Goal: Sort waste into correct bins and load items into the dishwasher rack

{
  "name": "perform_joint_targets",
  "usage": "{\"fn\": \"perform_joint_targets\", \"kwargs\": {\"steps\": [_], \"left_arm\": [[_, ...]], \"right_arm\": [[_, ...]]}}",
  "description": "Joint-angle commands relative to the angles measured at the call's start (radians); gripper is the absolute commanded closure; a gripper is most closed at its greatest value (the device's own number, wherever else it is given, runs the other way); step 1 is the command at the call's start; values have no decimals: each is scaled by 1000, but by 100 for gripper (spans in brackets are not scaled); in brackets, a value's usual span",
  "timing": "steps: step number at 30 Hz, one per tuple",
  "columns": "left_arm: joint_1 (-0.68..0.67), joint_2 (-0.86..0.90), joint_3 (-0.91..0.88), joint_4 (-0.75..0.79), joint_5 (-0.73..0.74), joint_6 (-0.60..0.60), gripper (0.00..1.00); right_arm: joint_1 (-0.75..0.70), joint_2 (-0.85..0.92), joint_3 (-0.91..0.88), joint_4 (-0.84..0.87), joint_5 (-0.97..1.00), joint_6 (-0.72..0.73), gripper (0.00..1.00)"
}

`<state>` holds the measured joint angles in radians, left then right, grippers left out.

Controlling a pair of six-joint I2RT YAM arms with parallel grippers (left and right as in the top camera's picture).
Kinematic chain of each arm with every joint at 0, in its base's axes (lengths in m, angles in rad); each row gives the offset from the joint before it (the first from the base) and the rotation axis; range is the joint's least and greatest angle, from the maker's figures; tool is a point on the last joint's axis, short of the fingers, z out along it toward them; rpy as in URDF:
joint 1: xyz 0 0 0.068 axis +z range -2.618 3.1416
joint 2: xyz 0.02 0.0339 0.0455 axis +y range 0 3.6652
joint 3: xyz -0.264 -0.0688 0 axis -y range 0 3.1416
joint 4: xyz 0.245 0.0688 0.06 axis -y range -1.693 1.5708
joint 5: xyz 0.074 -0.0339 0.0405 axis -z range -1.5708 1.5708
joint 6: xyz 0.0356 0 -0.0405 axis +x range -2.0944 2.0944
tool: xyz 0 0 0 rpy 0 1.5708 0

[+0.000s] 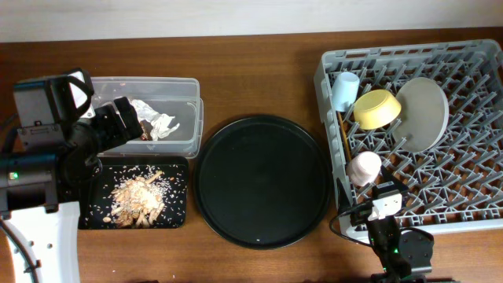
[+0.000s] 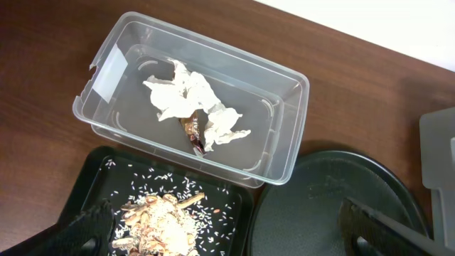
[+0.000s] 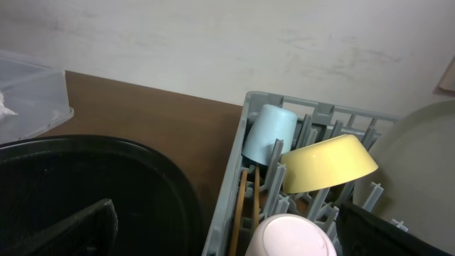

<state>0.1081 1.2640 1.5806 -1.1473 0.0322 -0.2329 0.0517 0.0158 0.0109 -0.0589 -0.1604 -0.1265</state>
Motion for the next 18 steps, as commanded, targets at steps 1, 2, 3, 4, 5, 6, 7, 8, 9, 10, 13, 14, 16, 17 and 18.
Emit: {"fn": "perform_joint_targets", "kwargs": {"steps": [1,2,3,4,5,6,7,8,9,10,13,14,16,17,18], "left_arm": [[4,-2,10,2,-11,-13,1],[2,-5,7,2,-11,-13,1],[-4,-26,3,2,-11,-13,1],[-10,-51,-2,2,-10,-13,1],[-24,-94,-13,2,-11,-13,1],[-41,-140,-31,2,-11,-13,1],[-55,-179,-48,2,-26,-13,1],[-71,-223,-70,3,-40,-13,1],[-95,-285,-108,3,-46,-13,1],[-114,-340,-150,3,-47,-13,1],[-169,-550,-335,39,-10,-14,1],[-177,-613,-397,63,0,-14,1],[-184,-762,-552,133,16,-41,1],[-184,-835,-637,179,16,-71,1],[-184,-890,-705,222,16,-93,1]], "right_arm": [[7,-7,-5,-5,13,12,1],[7,-7,-5,-5,13,12,1],[7,-7,-5,-5,13,12,1],[7,-7,-5,-6,13,12,1],[7,-7,-5,-6,13,12,1],[7,-7,-5,-5,13,12,1],[7,-7,-5,-5,13,12,1],[7,-7,-5,-6,13,12,1],[7,-7,-5,-5,13,12,1],[7,-7,-5,-5,13,12,1],[7,-7,-5,-6,13,12,1],[7,-7,-5,-5,13,12,1],[7,-7,-5,-5,13,12,1],[7,-7,-5,-5,13,12,1],[7,-7,-5,-6,13,12,1]]}}
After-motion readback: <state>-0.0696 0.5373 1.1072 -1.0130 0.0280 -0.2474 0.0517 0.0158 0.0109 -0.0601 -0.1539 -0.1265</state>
